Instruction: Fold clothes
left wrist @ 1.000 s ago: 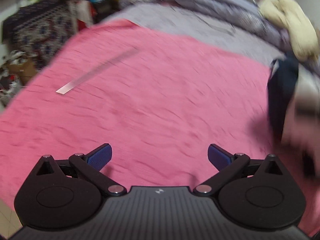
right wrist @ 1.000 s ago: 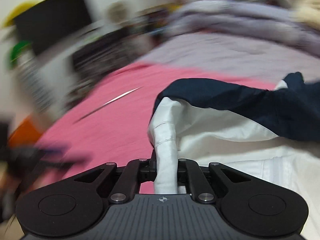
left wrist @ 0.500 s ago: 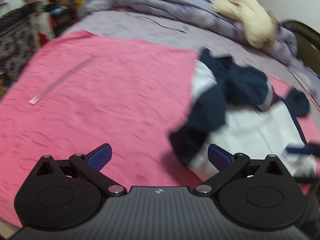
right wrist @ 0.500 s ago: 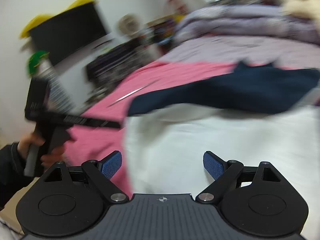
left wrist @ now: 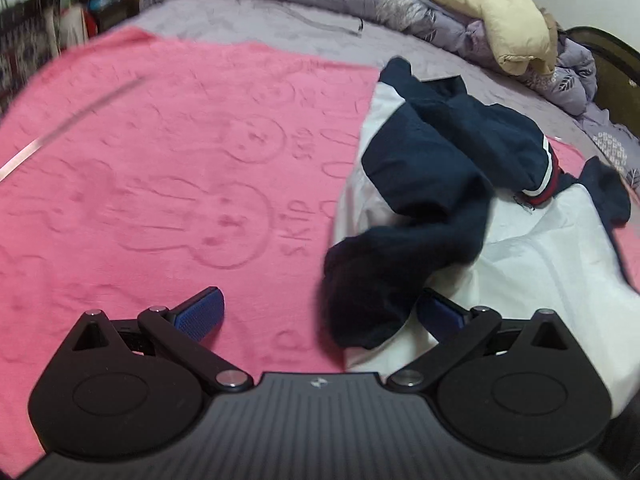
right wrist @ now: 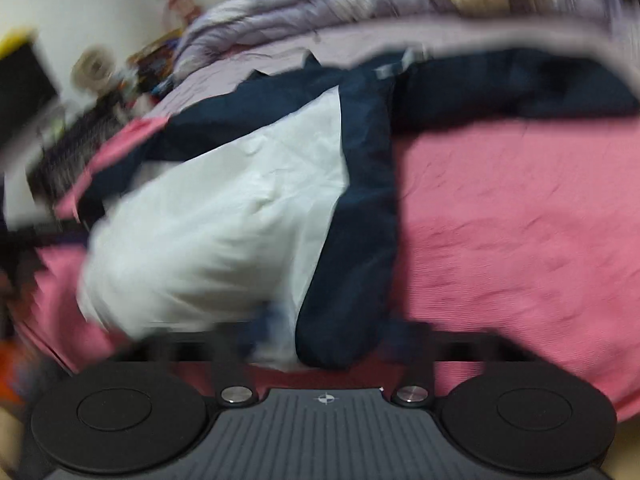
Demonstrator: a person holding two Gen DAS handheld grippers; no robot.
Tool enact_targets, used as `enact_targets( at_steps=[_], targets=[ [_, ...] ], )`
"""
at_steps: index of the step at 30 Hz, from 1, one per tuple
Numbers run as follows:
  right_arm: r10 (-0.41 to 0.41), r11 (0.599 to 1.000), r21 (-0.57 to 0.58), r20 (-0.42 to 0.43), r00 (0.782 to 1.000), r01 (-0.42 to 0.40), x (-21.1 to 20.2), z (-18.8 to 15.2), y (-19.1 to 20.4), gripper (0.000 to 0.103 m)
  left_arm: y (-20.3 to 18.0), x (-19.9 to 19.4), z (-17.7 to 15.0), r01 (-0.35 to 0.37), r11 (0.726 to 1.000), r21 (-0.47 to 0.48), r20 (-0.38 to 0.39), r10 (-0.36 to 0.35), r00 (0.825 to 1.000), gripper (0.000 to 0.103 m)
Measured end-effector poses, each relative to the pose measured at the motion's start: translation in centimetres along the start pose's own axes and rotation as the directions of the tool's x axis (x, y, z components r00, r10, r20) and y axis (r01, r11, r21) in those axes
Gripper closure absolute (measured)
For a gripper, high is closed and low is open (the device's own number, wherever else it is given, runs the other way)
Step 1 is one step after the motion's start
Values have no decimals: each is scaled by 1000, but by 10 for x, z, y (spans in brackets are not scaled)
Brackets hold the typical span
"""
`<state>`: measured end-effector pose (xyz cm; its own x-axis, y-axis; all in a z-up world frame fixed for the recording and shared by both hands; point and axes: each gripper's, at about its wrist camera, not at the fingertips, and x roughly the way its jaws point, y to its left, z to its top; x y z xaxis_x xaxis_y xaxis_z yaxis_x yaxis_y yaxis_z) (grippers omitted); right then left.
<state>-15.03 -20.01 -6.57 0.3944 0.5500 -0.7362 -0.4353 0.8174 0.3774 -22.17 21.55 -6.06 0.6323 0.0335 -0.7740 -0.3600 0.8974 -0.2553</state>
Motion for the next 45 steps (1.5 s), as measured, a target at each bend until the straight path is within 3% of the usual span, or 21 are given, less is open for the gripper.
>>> enact_targets(
  at_steps=[1,4,5,6,7,9,13,15,18,22,24,27,29,31,32,34,36,37,40,43,45],
  targets=[
    [-8,1000,17,26,1000,7,1,13,7,74,-3,-1,11,27,999,-24,10,-26,1000,12],
    [-11,1000,7,180,984,10,-6,61,19,72,-10,-7,51,35,996,-82,86,-28,996,12],
    [-33,999,50,216,976,23,-5,78,14,67,-13,-8,64,8,996,-93,104,2,995,12],
    [-56,995,93,251,966,34,-4,95,9,50,-14,-9,72,-28,995,-96,113,39,993,12],
    [-83,991,126,275,958,50,-4,110,4,39,-15,-11,79,-66,993,-97,120,77,990,12],
    [-141,987,107,249,958,118,-7,124,-4,39,-12,-23,79,-96,994,-49,136,102,985,11],
    [-46,983,-165,188,981,78,-30,84,-1,21,1,-55,34,-59,994,92,154,44,987,3],
    [-41,947,-315,84,996,65,-29,53,14,23,3,-64,6,-45,989,138,123,28,992,3],
    [-9,866,-500,-28,1000,-6,-25,15,50,30,-4,-73,-22,-48,979,198,94,30,995,3],
    [24,790,-611,-61,998,-57,-1,18,93,30,-16,-84,-32,-79,971,226,124,52,991,3],
    [-1,792,-610,-47,999,-28,28,36,108,31,-23,-92,-37,-76,967,242,141,42,989,3],
    [-124,845,-524,5,992,109,83,73,120,55,-43,-102,-52,22,944,328,134,-69,988,3],
    [-154,897,-417,6,988,142,114,104,114,59,-64,-101,-66,93,911,401,100,-145,984,3],
    [-184,924,-340,0,983,173,134,129,107,59,-91,-89,-81,159,864,477,41,-203,978,3],
    [-187,930,-320,5,982,179,135,136,104,59,-105,-80,-86,160,843,513,25,-201,979,3],
    [-168,942,-290,25,985,168,125,145,98,57,-128,-57,-86,83,815,573,49,-135,990,3],
    [-106,950,-283,95,990,129,90,143,88,50,-133,-38,-69,63,833,550,65,-118,991,3],
    [-79,953,-282,132,988,114,72,140,82,42,-131,-31,-54,88,855,511,64,-140,988,3],
    [-44,948,-295,257,965,122,8,120,63,36,-119,-15,-3,148,912,382,71,-189,979,3],
    [-7,932,-348,255,967,99,-27,93,56,35,-110,5,44,132,946,296,87,-164,983,3],
    [-4,906,-414,192,981,85,-27,72,62,33,-110,22,64,110,954,280,68,-134,989,4]
  ],
)
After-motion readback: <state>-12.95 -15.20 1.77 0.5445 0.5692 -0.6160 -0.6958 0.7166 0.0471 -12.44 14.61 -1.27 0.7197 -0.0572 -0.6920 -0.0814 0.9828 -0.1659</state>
